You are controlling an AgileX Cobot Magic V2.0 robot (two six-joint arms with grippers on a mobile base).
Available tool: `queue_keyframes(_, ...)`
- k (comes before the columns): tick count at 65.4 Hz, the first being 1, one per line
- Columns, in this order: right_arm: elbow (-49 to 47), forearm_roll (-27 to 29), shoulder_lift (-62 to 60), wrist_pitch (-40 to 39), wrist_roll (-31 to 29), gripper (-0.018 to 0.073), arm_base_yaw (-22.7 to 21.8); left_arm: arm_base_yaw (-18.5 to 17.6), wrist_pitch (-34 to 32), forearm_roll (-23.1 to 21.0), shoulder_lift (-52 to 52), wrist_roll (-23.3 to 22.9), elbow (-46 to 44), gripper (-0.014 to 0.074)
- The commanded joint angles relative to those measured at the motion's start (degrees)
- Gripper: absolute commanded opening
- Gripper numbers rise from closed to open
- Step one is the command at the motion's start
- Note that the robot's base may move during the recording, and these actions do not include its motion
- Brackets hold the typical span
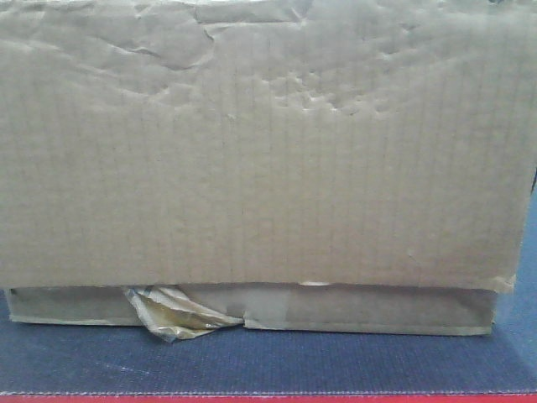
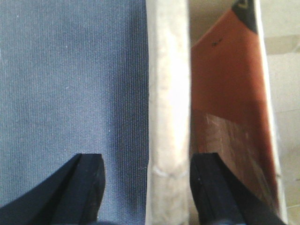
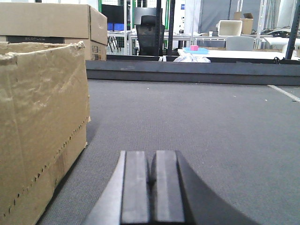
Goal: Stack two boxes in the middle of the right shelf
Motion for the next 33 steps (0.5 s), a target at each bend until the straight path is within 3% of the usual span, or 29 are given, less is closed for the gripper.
queue_keyframes(1, 0.05, 0.34, -0.16, -0.86, 0.00, -0.0162, -0.23, 0.13, -0.16, -0.34, -0.96, 0.39, 0.16, 0.0318)
queue_keyframes(26, 0.05, 0.34, -0.16, -1.12, 0.00, -0.0162, -0.23, 0.13, -0.16, -1.87, -0.96, 0.92, -0.18, 0.0318)
queue_keyframes(33, 0.05, 0.34, -0.16, -5.95, 0.00, -0.0162, -0.23, 0.27, -0.16, -2.21, -0.96, 1.67, -0.18, 0.0318)
